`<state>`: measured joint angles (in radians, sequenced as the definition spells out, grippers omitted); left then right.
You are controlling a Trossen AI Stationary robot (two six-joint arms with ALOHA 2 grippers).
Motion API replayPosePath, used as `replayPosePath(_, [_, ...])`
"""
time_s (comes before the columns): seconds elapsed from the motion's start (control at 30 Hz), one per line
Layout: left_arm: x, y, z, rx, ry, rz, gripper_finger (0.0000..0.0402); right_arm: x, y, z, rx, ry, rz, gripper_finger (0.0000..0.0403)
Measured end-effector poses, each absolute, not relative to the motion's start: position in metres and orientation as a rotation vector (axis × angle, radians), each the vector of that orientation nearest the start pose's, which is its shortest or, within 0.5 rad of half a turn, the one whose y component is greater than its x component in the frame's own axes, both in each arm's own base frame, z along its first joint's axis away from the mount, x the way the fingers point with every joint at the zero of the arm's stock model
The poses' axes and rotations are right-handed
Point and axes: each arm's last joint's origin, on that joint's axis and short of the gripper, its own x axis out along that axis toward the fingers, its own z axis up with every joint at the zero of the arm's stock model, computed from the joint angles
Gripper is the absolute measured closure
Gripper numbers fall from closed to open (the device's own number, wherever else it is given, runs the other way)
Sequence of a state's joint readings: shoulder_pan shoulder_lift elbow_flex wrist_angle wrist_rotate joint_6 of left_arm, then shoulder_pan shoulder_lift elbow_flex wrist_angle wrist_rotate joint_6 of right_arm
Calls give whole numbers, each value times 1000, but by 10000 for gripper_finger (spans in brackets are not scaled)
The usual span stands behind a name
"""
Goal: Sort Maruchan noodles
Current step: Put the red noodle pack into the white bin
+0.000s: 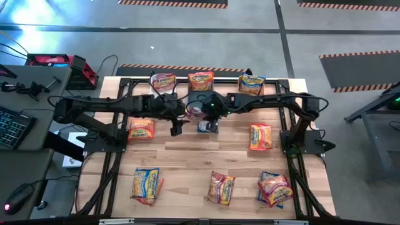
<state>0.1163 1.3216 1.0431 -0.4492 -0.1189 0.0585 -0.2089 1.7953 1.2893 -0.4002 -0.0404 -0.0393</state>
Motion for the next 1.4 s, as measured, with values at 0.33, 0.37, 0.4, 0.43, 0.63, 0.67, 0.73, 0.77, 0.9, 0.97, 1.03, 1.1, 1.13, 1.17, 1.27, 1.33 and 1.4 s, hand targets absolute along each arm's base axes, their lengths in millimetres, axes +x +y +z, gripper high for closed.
replayPosePath(0.33, [292, 33, 264, 189, 826, 191, 176, 396, -79, 220, 95, 866, -49, 336])
replayPosePath(0.37, [294, 34, 261, 220, 839, 202, 176, 396, -79, 220, 94, 866, -51, 336])
replayPosePath(0.4, [295, 34, 258, 245, 852, 207, 176, 396, -78, 220, 93, 868, -50, 336])
replayPosePath(0.43, [296, 34, 257, 271, 861, 219, 176, 396, -78, 220, 93, 869, -51, 336])
replayPosePath(0.63, [303, 35, 253, 323, 852, 210, 176, 396, -77, 220, 95, 868, -43, 336])
replayPosePath(0.67, [304, 35, 253, 329, 848, 208, 176, 396, -77, 220, 93, 866, -41, 336])
replayPosePath(0.73, [304, 35, 255, 337, 849, 201, 176, 397, -77, 220, 89, 861, -38, 336])
replayPosePath(0.77, [305, 35, 257, 335, 843, 199, 176, 397, -77, 221, 90, 857, -35, 336])
replayPosePath(0.9, [308, 34, 271, 333, 828, 197, 176, 397, -77, 221, 101, 846, -5, 336])
replayPosePath(0.97, [308, 34, 273, 329, 829, 185, 176, 398, -76, 221, 94, 842, -1, 336])
replayPosePath(1.03, [311, 34, 267, 311, 847, 145, 176, 398, -76, 221, 94, 840, 7, 336])
replayPosePath(1.1, [312, 34, 259, 309, 894, 127, 176, 398, -76, 221, 93, 841, 6, 336])
replayPosePath(1.13, [314, 35, 256, 317, 908, 129, 176, 398, -76, 221, 93, 841, 7, 336])
replayPosePath(1.17, [316, 35, 252, 325, 921, 134, 176, 398, -76, 221, 90, 844, 8, 336])
replayPosePath(1.27, [318, 35, 245, 359, 960, 119, 176, 397, -74, 220, 82, 854, 14, 336])
replayPosePath(1.33, [318, 34, 244, 376, 965, 115, 178, 397, -73, 220, 79, 853, 19, 336])
replayPosePath(1.4, [318, 33, 244, 381, 967, 116, 186, 398, -73, 220, 78, 852, 21, 336])
